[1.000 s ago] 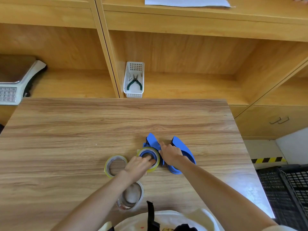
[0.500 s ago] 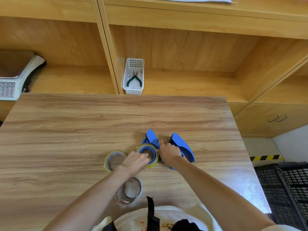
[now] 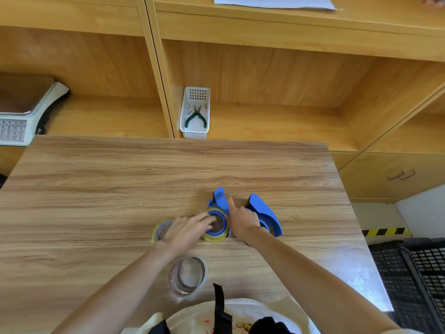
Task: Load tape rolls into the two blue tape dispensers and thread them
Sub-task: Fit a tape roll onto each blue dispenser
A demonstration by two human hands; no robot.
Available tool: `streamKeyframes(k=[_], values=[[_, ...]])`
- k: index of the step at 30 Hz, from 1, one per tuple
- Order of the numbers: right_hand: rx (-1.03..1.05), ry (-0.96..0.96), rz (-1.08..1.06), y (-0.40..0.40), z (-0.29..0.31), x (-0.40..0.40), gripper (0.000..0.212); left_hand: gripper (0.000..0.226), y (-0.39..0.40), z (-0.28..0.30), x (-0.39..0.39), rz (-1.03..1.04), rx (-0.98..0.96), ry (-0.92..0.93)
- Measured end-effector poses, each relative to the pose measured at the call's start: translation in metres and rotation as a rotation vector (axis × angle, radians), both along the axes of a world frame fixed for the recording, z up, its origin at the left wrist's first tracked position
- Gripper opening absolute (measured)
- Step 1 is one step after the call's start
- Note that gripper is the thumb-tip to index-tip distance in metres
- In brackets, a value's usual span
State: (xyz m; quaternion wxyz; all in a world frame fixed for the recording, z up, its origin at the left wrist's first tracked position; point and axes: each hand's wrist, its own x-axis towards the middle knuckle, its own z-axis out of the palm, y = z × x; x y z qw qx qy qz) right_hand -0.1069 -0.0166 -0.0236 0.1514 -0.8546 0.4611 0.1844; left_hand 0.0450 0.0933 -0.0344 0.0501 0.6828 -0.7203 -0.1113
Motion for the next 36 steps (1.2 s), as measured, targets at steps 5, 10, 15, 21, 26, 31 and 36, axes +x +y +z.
streamKeyframes(k=[5, 10, 15, 21, 26, 31, 36], values=[[-0.01, -0.088, 0.068, 0.0, 0.002, 0.0, 0.082, 0.034, 0.01, -0.005, 0.041, 0.307, 0.057, 0.028], [-0.02, -0.089, 0.094, 0.004, 0.007, -0.007, 0.083, 0.036, 0.018, -0.015, 0.059, 0.46, 0.285, 0.015], [-0.003, -0.12, 0.046, -0.004, -0.001, -0.012, 0.076, 0.05, 0.021, -0.009, 0.056, 0.275, 0.363, -0.222], [-0.004, -0.177, 0.041, -0.009, -0.007, -0.018, 0.062, 0.072, 0.017, -0.001, 0.056, 0.274, 0.395, -0.306], [-0.055, -0.333, -0.002, -0.019, -0.009, -0.034, 0.055, 0.066, -0.005, 0.041, 0.067, 0.35, 0.361, -0.274], [-0.066, -0.322, -0.062, -0.038, -0.013, -0.06, 0.052, 0.072, -0.055, 0.084, 0.037, 0.28, 0.225, -0.172], [-0.052, -0.32, -0.106, -0.048, -0.017, -0.089, 0.04, 0.073, -0.09, 0.083, -0.03, 0.08, 0.204, -0.134]])
